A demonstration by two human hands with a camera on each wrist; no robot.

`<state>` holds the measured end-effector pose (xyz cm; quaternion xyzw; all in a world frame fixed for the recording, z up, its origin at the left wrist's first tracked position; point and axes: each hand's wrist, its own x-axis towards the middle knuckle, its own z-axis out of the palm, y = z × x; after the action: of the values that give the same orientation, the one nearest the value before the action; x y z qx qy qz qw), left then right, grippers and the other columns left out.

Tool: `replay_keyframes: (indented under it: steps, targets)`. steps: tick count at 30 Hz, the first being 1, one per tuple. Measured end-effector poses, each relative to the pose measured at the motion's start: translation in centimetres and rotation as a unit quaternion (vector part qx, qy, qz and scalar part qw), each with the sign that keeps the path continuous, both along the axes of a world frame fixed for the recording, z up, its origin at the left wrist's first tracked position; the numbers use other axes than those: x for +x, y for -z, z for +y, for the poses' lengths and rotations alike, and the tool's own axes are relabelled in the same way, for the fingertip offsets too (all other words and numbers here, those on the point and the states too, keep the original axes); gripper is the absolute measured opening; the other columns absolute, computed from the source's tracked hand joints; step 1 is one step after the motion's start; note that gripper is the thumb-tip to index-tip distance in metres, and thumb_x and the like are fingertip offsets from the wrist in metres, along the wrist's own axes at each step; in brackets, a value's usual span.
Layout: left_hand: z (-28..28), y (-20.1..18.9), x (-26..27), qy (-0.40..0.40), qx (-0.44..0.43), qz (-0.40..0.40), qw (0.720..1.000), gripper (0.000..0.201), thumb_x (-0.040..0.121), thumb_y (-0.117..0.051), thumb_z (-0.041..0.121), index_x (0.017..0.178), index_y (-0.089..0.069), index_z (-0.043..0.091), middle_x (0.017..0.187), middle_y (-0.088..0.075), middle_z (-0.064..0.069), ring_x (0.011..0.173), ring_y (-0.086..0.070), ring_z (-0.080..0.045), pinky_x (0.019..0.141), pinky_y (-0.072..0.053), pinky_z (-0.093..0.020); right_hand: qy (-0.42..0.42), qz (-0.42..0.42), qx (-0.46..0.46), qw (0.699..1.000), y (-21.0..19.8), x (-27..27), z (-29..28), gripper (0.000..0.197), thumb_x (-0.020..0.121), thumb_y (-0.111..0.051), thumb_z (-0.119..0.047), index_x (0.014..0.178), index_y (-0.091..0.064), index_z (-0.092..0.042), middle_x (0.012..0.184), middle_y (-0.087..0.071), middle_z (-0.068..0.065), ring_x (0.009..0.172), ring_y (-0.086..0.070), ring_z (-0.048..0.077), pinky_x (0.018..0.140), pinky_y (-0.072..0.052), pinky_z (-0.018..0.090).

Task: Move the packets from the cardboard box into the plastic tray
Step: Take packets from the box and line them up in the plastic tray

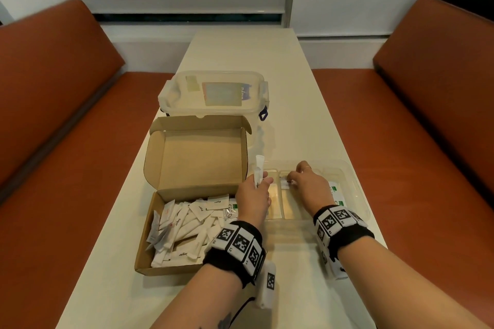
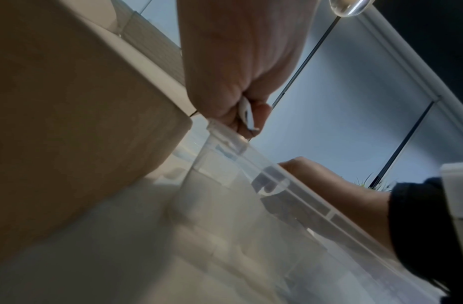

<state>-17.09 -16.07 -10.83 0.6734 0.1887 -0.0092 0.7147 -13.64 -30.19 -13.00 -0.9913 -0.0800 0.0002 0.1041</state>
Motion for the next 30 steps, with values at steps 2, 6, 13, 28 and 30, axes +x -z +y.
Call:
replay_keyframes:
  steps: [2,6,13,28,30]
  targets:
    - [0.0,-0.1,-0.1,0.001,-0.002,0.003,1.0,0.014,0.09,-0.06,0.013,0.103,-0.064,0.01,0.055,-0.046,0.0,0.042,-0.039,-0.01,0.044,-0.04,-0.02,0.004,-0.006,0.007,1.0,-0.1,-0.1,0.0,0.018,0.091,-0.053,-0.017,0.107,-0.061,-0.016,0.117,-0.046,0.004,0.084,-0.059,0.025,0.066,-0.045,0.025]
    - [0.0,-0.5,-0.2,0.005,-0.057,0.01,0.998,0.016,0.097,-0.05,0.023,0.097,-0.06,0.01,0.081,-0.066,-0.002,0.042,-0.037,-0.007,0.044,-0.037,-0.021,0.02,-0.049,0.066,0.996,-1.1,-0.4,0.4,0.021,0.091,-0.056,-0.021,0.11,-0.061,-0.015,0.115,-0.051,0.003,0.083,-0.06,0.022,0.063,-0.042,0.026]
    - [-0.2,-2.5,-0.4,0.072,-0.27,0.069,0.958,0.032,0.098,-0.03,0.016,0.095,-0.057,0.0,0.066,-0.064,-0.013,0.034,-0.033,-0.008,0.034,-0.027,-0.017,0.07,-0.025,0.367,0.927,-5.0,-1.1,2.1,0.024,0.095,-0.051,-0.035,0.092,-0.069,-0.02,0.077,-0.065,-0.008,0.066,-0.057,0.002,0.06,-0.041,0.015]
    - [-1.0,-2.5,-0.3,0.003,-0.168,0.066,0.984,0.018,0.098,-0.039,0.016,0.096,-0.054,0.006,0.08,-0.061,-0.009,0.049,-0.039,-0.012,0.042,-0.035,-0.02,0.142,-0.008,0.585,0.799,-6.7,-1.9,0.9,0.012,0.087,-0.066,-0.014,0.081,-0.06,-0.004,0.066,-0.065,0.005,0.055,-0.061,0.012,0.059,-0.053,0.026]
    - [-1.0,-2.3,-0.3,0.027,-0.133,0.035,0.99,0.024,0.1,-0.041,0.027,0.098,-0.055,0.007,0.085,-0.066,-0.007,0.045,-0.032,-0.008,0.041,-0.03,-0.018,0.154,-0.002,0.641,0.752,-6.8,-2.0,0.8,0.016,0.085,-0.066,-0.006,0.095,-0.053,-0.005,0.07,-0.067,0.01,0.059,-0.065,0.017,0.063,-0.058,0.029]
